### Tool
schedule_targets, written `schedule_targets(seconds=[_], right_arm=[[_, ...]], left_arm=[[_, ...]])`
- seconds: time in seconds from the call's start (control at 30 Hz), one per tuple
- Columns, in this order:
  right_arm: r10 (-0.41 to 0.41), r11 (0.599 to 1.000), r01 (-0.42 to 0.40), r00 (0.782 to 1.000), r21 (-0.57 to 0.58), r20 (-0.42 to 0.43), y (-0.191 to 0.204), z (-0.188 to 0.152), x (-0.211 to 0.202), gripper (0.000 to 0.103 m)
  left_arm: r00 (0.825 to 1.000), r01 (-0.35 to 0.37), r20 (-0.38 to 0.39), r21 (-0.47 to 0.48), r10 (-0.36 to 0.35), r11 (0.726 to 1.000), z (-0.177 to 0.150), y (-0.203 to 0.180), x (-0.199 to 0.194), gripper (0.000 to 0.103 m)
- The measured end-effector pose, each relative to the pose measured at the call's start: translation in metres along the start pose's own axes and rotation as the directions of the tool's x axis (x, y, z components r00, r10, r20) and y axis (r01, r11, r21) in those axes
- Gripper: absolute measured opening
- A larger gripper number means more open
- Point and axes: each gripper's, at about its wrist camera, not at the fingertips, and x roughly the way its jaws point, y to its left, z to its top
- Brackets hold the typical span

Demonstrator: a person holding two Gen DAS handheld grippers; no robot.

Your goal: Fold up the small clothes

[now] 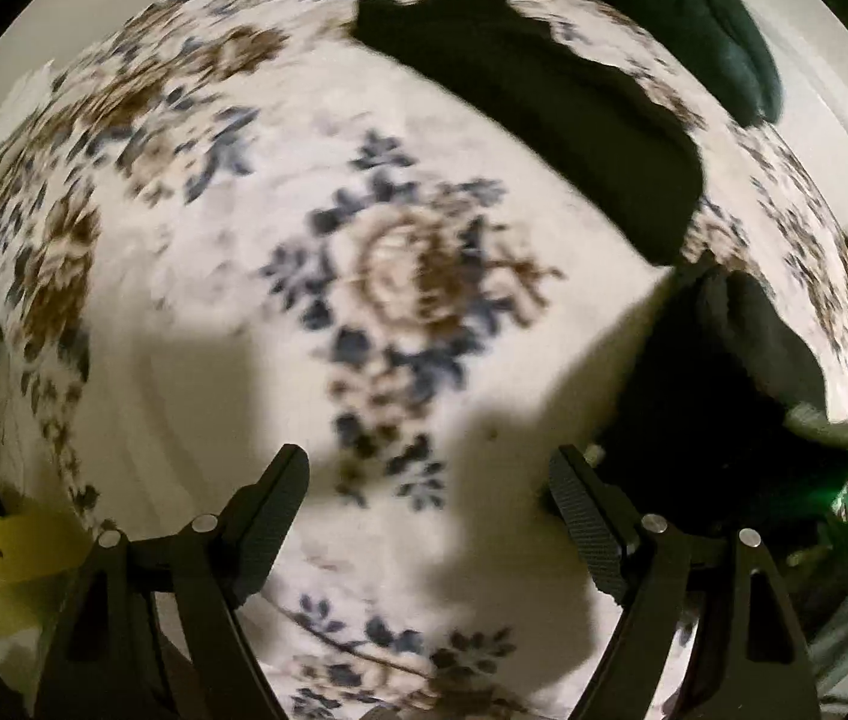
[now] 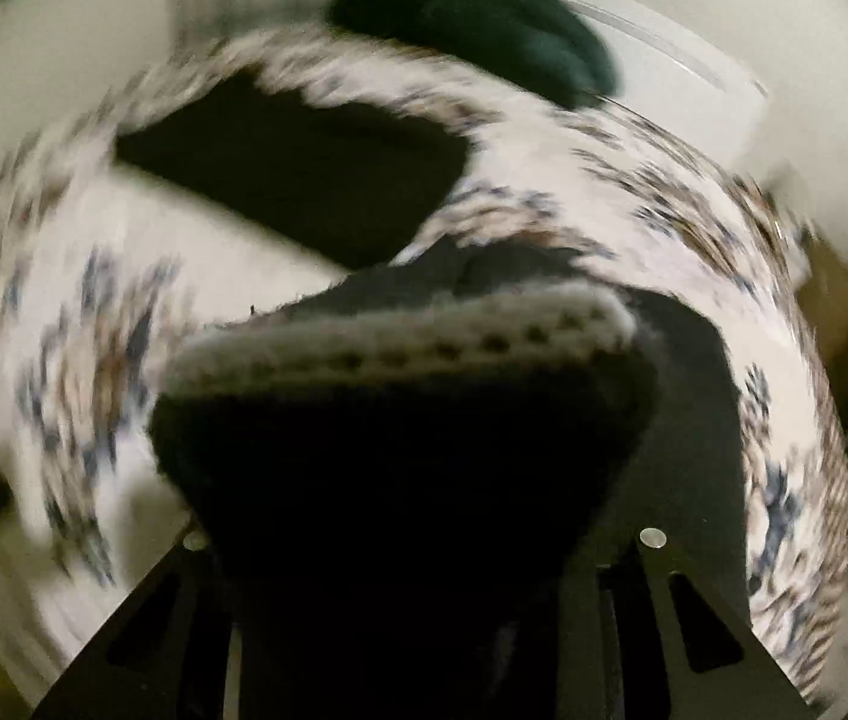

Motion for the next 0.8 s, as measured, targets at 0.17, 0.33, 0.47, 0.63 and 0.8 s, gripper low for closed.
schedule_targets(seconds=[0.17,0.33,0.47,0.63,0.8], right_arm=[[-0.045,0.981,0.033,0.997,-0.19,-0.058,0.033,-0.022,0.02,0.051],[0.257,0.957,-0.273,0.956,-0.102,-0.143,0.007,-0.012,-0.01,0.087],[0.518,0.855,-0.507,0.846,0.112,-0.125,-0.044,-0.015,-0.053,0.087],[0.546,0.746,-0.448,0.835,0.493,-0.069,-0.148,-0.048,-0.063,0.087],[0.504,0.631,-0.313,0.861,0.71,-0.069,-0.233,-0.091,-0.029,0.087]], left_arm=[[0.999,0.026,-0.023,-0.032,-0.026,0.999,0.003,0.015,0.005,0.082],[0.995,0.093,-0.031,-0.007,-0.093,0.996,0.016,0.003,-0.01,0.082],[0.986,0.164,-0.036,0.044,-0.163,0.985,0.029,-0.022,-0.026,0.082],[0.961,0.268,-0.117,0.149,-0.252,0.952,0.033,-0.087,-0.018,0.082],[0.931,0.327,-0.241,0.211,-0.275,0.921,0.049,-0.157,0.024,0.082]])
